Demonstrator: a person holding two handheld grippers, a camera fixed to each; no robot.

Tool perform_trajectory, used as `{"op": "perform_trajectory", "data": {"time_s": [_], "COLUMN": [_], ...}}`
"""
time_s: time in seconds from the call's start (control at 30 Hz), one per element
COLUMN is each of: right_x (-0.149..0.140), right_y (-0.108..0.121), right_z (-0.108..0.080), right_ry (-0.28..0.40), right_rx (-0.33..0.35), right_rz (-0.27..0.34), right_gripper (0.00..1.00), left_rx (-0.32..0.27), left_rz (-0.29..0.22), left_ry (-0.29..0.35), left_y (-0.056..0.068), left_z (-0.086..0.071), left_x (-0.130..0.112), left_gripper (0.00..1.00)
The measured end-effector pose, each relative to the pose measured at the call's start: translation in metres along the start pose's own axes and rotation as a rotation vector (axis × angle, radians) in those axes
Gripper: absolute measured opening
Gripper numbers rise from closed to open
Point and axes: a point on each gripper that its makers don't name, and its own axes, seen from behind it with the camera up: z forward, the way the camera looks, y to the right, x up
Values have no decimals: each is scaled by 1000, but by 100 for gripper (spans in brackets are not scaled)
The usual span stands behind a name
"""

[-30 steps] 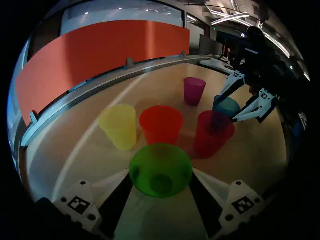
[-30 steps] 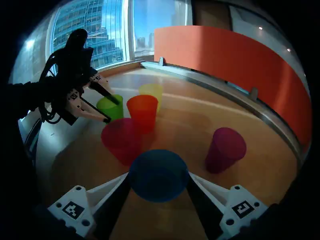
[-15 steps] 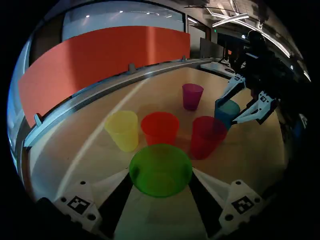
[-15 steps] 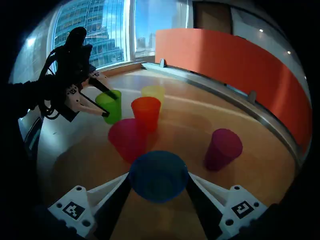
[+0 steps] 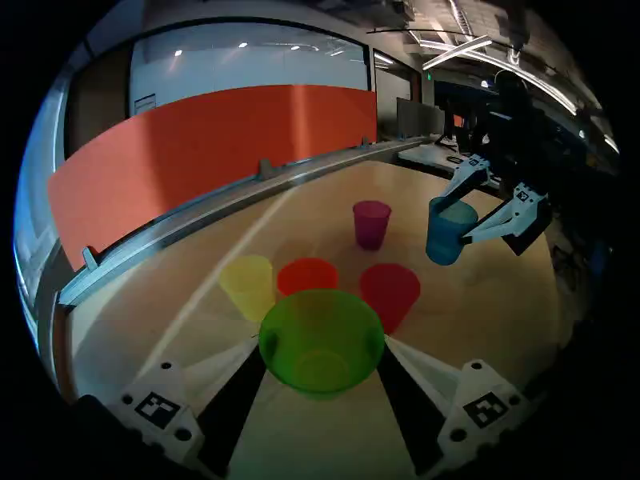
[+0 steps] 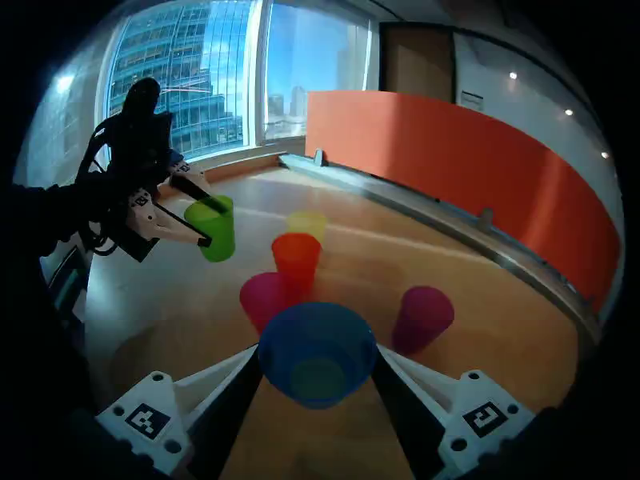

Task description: Pour water

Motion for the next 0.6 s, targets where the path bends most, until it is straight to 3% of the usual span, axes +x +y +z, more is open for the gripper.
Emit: {"op": "perform_trajectory", "data": {"time_s": [0.6], "right_x": [45], "right_y": [-11], "right_z": [-34], "right_ry": [144], "right_rx": [-26], "right_rz": [-13], "right_gripper": [92], "left_rx": [19], "left_rz": [-10], "left_ry": [129], "left_y": [8], "left_z": [-46], "left_x": [42], "left_gripper": [87]}}
